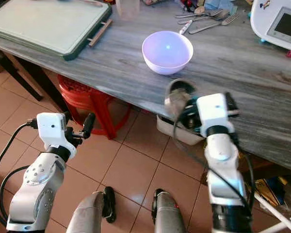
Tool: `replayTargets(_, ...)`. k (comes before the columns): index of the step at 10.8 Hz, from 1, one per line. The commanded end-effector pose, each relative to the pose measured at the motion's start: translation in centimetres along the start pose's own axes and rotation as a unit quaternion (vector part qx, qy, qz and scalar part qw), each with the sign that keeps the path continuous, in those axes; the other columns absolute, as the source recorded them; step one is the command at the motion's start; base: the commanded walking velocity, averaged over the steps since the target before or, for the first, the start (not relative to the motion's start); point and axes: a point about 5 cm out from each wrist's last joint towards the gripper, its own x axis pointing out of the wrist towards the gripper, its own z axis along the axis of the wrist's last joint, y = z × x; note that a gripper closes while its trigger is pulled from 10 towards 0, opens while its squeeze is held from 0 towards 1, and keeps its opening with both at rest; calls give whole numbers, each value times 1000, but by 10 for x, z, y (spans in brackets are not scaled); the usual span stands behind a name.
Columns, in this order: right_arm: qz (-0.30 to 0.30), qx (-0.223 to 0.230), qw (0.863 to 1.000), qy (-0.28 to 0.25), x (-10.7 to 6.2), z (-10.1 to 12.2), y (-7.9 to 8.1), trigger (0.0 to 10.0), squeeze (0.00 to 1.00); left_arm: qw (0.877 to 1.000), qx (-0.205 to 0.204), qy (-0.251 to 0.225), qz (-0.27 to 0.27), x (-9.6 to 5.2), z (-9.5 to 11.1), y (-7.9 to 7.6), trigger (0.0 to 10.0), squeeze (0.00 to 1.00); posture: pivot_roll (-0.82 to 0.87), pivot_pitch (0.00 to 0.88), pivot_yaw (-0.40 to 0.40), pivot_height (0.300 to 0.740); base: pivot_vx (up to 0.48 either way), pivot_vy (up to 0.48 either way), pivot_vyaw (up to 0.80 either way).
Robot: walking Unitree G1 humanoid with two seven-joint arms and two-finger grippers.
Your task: Setting the table
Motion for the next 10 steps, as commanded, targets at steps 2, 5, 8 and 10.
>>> replayTargets(2, -6, 5, 998, 66, 2, -26, -3, 10000, 0, 1000, 4, 4, 1, -3, 0, 2, 10000, 0, 0, 263, 41, 740, 0, 0, 0)
replayTargets(5, -27, 6, 998, 58, 22, -18, -17, 10000, 0, 1000, 5, 2, -1, -2, 2, 2, 10000, 0, 3, 264, 43, 740, 0, 0, 0)
replayTargets(8, -38, -3, 999, 26, 40, 2, -29, 10000, 0, 1000, 3, 0, 2, -2, 3, 1, 10000, 0, 6, 263, 39, 740, 0, 0, 0)
replayTargets(10, -37, -4, 999, 20, 46, 6, -31, 10000, 0, 1000, 3, -1, 4, -2, 3, 2, 10000, 0, 7, 260, 36, 740, 0, 0, 0)
